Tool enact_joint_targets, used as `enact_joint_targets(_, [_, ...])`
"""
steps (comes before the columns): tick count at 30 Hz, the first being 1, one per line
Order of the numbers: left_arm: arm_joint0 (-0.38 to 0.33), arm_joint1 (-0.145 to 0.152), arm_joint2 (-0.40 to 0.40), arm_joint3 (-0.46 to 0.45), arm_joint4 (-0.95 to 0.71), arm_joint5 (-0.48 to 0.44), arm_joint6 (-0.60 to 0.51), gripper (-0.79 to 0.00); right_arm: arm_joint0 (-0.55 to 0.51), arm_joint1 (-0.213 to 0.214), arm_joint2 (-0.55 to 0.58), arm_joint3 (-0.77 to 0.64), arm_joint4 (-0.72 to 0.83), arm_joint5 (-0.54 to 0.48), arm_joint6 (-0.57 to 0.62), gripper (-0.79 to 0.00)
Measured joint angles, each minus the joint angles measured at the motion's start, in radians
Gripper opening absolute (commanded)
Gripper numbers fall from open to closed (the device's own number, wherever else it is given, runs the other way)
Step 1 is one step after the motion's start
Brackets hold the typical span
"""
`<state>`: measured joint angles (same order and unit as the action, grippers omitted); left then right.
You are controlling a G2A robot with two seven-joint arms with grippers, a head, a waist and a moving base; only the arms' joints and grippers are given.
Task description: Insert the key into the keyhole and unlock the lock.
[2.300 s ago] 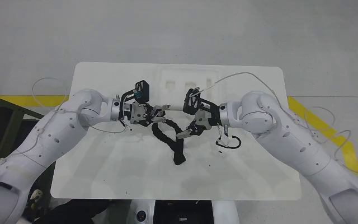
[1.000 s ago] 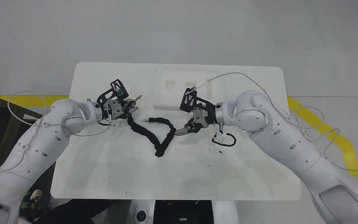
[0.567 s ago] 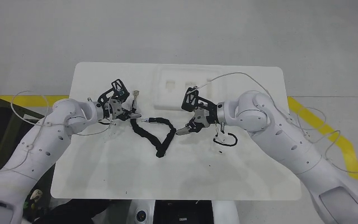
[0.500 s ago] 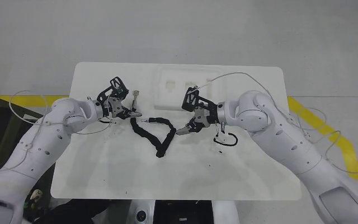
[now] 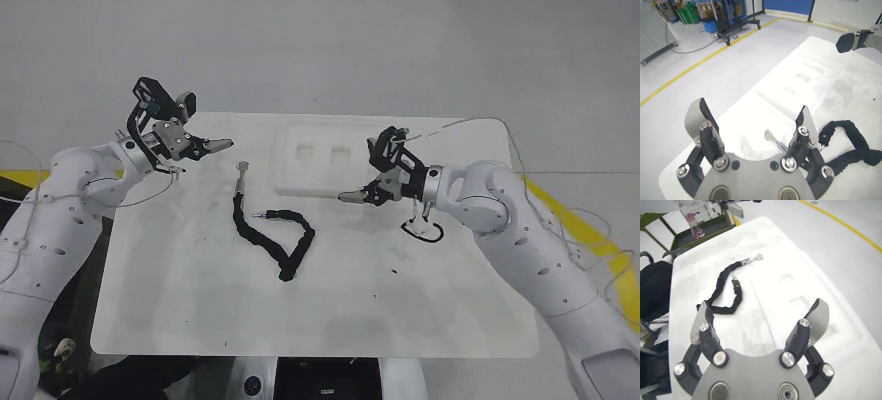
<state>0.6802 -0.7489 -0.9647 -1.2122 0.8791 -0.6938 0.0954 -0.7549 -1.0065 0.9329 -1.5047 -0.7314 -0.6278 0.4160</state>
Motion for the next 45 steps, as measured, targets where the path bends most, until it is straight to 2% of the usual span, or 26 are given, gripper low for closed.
enact_joint_targets(8, [-0.072, -0.033, 0.01, 0.101, 0.05, -0.016, 0.097, 0.0, -0.133, 0.041, 0.208, -0.064, -0.171, 0.153, -0.166, 0.0])
enact_joint_targets(17, [-0.141, -0.067, 0.026, 0.183, 0.117, -0.027, 0.178, 0.0, -0.19, 0.061, 0.357, -0.107, -0.235, 0.234, -0.167, 0.0])
enact_joint_targets(26, [-0.204, -0.1, 0.048, 0.268, 0.08, -0.056, 0.088, -0.001, -0.18, 0.064, 0.391, -0.118, -0.271, 0.236, -0.139, -0.001])
enact_joint_targets(45, [-0.204, -0.1, 0.048, 0.267, 0.081, -0.055, 0.09, 0.0, -0.18, 0.064, 0.391, -0.118, -0.27, 0.237, -0.14, 0.0])
